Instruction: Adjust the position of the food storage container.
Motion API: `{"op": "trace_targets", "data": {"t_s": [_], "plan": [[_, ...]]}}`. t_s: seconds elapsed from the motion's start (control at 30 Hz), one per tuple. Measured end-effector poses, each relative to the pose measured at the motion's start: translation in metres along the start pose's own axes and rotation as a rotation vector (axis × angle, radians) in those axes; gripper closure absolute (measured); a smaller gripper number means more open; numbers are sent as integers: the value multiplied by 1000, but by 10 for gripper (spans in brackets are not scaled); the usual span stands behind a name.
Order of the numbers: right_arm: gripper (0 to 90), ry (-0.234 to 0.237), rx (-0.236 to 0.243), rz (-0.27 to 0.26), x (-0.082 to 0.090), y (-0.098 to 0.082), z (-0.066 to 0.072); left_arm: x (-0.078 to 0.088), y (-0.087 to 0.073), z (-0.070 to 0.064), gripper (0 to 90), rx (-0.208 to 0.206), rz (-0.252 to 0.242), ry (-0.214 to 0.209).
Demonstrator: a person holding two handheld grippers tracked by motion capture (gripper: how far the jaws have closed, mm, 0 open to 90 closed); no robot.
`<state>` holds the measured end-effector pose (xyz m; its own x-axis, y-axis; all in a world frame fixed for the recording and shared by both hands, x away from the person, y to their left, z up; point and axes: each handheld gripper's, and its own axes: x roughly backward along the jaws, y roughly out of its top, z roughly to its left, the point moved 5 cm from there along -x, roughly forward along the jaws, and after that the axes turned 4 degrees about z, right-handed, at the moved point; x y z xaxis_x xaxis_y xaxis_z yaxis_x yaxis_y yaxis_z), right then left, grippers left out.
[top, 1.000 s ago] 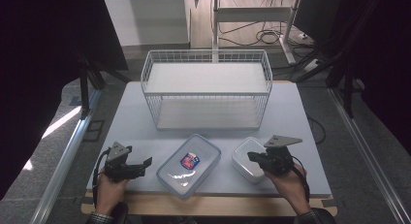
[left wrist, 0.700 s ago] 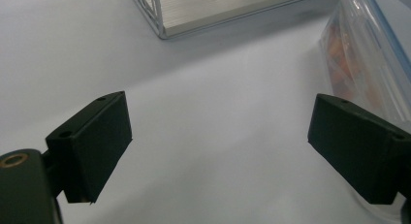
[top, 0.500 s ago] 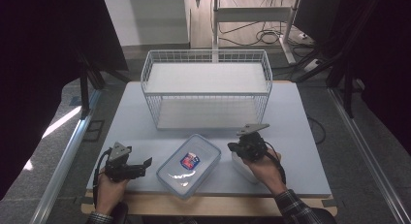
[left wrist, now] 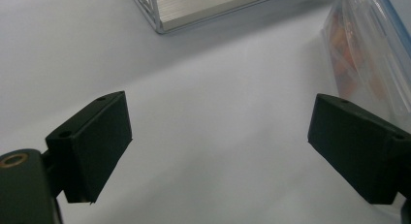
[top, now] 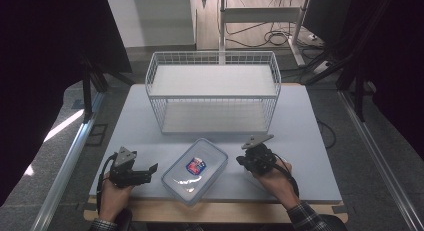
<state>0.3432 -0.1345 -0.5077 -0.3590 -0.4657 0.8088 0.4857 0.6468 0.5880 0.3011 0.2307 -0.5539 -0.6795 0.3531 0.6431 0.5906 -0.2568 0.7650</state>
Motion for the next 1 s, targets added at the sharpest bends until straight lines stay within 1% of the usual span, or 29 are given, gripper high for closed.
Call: {"op": "trace_targets", "data": {"t_s": [0.03, 0.2, 0.27, 0.37, 0.47, 0.53, 0.6, 0.63, 0.67, 0.7, 0.77, 0.87, 0.93, 0.97, 1.0], "plan": [[896, 8, -2, 0, 3, -4, 1, 0, 0, 0, 85, 1, 2, 0], [896, 18, -12, 0, 17, -20, 4, -1, 0, -1, 85, -4, 4, -1], [896, 15, -17, -2, 22, -26, 4, -1, 0, -1, 85, -5, 5, 0], [894, 6, -38, -12, 30, -33, 5, -1, 0, -2, 85, -6, 7, 1], [890, 9, -37, -29, 41, -41, 12, -1, 0, -2, 84, -8, 9, 4], [886, 32, -44, -38, 46, -49, 19, -1, 0, -2, 84, -6, 7, 4], [886, 56, -52, -36, 48, -59, 25, -1, 0, -2, 84, -7, 9, 3], [886, 51, -55, -26, 48, -64, 27, -1, 0, -2, 84, -9, 9, 4], [886, 42, -54, -19, 48, -68, 26, -1, 0, -2, 84, -11, 11, 3], [893, 38, -62, -11, 48, -73, 25, -1, 0, -3, 84, -13, 11, 3], [894, 76, -83, -24, 49, -79, 21, -1, 1, -3, 83, -13, 10, 3], [894, 42, -72, -15, 51, -84, 15, -2, 0, -3, 82, -8, 10, 0], [893, 18, -85, -5, 52, -89, 8, -2, 0, -3, 82, -4, 8, -1], [894, 14, -90, -5, 52, -91, 5, -1, 0, -3, 82, -3, 7, -2], [894, 22, -102, -13, 53, -92, 1, -1, 1, -3, 82, -3, 7, -3]]}}
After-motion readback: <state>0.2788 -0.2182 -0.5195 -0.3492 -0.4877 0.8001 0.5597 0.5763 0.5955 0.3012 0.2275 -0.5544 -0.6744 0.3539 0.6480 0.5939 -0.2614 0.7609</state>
